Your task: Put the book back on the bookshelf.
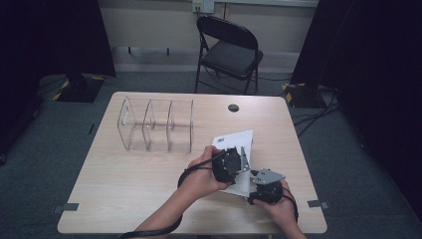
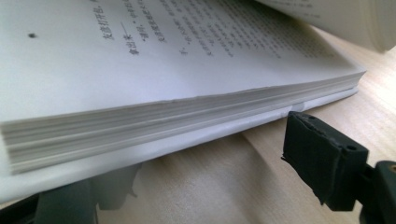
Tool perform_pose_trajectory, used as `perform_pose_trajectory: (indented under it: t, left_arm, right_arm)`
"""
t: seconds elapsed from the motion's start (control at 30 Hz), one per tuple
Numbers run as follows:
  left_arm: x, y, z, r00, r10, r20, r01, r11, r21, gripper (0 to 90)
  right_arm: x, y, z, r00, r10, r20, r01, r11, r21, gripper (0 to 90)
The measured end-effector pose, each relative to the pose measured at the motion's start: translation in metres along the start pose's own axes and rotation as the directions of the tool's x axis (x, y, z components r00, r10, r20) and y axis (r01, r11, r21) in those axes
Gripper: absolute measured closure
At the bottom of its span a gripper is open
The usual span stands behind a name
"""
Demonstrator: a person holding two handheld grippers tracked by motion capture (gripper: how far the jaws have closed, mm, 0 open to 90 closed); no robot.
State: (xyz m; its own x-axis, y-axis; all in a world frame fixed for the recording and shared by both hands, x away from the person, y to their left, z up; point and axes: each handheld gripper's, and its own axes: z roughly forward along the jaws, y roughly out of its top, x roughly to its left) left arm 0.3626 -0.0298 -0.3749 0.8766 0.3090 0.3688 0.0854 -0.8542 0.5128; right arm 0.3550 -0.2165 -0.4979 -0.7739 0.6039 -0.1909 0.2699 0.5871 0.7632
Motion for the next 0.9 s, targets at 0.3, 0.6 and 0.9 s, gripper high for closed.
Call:
perform_pose_trajectory:
  t: [0.3, 0.6, 0.9]
  left_arm:
    - [0.003, 0.004, -0.001, 0.9999, -0.013, 0.003, 0.013, 0.9999, 0.008, 50.4]
    - [0.002, 0.008, -0.001, 1.0000, -0.005, 0.003, 0.005, 0.9995, 0.031, 50.4]
    - [0.004, 0.010, -0.002, 0.9997, -0.024, 0.008, 0.024, 0.9995, 0.022, 50.5]
  right_arm:
    - [0.003, 0.004, -0.004, 0.9990, -0.043, 0.014, 0.043, 0.999, -0.023, 24.1]
    - [0.008, 0.011, -0.009, 0.9949, -0.092, 0.040, 0.094, 0.994, -0.046, 25.8]
    - [0.006, 0.013, -0.014, 0.9886, -0.138, 0.059, 0.142, 0.987, -0.069, 27.2]
